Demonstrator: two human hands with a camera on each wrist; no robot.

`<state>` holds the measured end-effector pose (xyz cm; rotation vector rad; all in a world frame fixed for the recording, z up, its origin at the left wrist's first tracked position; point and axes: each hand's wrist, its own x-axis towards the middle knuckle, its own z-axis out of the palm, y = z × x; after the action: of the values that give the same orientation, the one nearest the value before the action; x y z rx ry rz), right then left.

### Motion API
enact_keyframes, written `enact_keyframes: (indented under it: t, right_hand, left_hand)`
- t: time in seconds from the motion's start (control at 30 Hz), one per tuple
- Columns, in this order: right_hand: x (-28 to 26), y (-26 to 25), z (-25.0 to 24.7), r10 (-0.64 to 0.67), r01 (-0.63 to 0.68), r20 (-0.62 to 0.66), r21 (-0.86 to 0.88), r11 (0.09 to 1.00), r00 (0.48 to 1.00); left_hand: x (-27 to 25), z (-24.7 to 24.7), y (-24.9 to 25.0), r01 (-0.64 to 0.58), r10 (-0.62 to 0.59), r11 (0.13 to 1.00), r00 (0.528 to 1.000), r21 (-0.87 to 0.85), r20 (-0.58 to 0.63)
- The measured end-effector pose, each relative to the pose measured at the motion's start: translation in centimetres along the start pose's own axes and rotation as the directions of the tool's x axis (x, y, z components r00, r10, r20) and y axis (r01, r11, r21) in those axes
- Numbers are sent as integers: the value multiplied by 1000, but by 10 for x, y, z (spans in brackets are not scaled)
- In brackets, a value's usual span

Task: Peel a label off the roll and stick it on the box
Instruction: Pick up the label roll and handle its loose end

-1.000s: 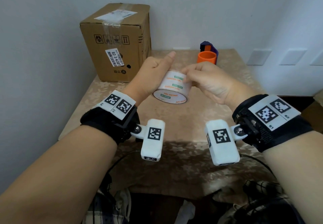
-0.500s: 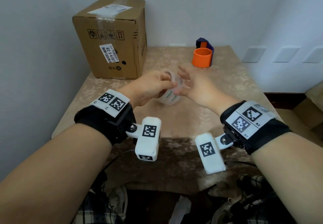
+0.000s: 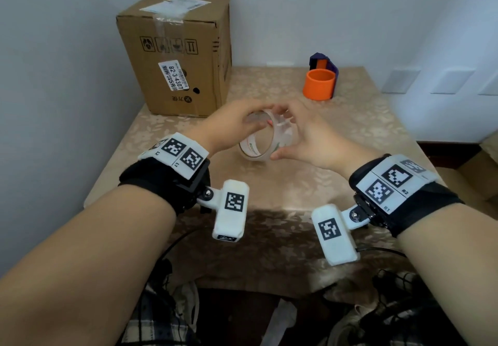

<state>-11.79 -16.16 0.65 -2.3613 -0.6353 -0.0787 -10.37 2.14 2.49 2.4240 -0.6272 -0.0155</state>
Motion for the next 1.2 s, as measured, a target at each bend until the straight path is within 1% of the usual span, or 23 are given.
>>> enact_keyframes:
  t: [0.07, 0.13, 0.17, 0.3, 0.47, 0.63, 0.73, 0.83, 0.9, 1.1, 1.2]
  right_hand:
    - [0, -3, 1, -33, 33, 6, -26, 999, 999]
    - [-2, -5, 1, -55, 55, 2, -51, 997, 998]
    - [-2, -6, 0, -62, 62, -1, -58, 996, 998]
    - [-1, -9, -2, -92, 93, 18, -69, 993, 996]
    - [3, -10, 1, -93, 91, -30, -49, 995, 995]
    - [2, -9, 9, -105, 104, -41, -22, 994, 994]
    - [0, -8, 12, -71, 71, -48, 7, 997, 996]
    - [2, -11, 8, -49, 49, -13, -11, 999, 999]
    - [4, -13, 6, -63, 63, -3, -23, 998, 998]
    - [5, -13, 10, -70, 71, -53, 6, 997, 996]
    - [5, -13, 11, -75, 75, -75, -10, 997, 994]
  left_hand:
    - [-1, 0, 1, -31, 31, 1000, 999, 0, -39]
    - [-2, -2, -3, -17, 20, 999, 996, 32, -86]
    - [-2, -3, -5, -10, 13, 999, 996, 34, -90]
    - [-6, -3, -9, -32, 31, 999, 995, -9, -98]
    - [-6, 0, -16, -66, 59, 996, 992, -66, -113]
    - [-4, 3, -22, -50, 39, 994, 993, -94, -115]
    - [-3, 4, -24, -42, 29, 994, 991, -99, -128]
    - [-2, 3, -25, -61, 43, 988, 991, -140, -128]
    - [-2, 3, -25, -65, 46, 985, 992, -158, -117]
    - [-2, 4, -30, -61, 40, 985, 991, -162, -130]
    - [-1, 5, -29, -57, 35, 985, 990, -160, -135]
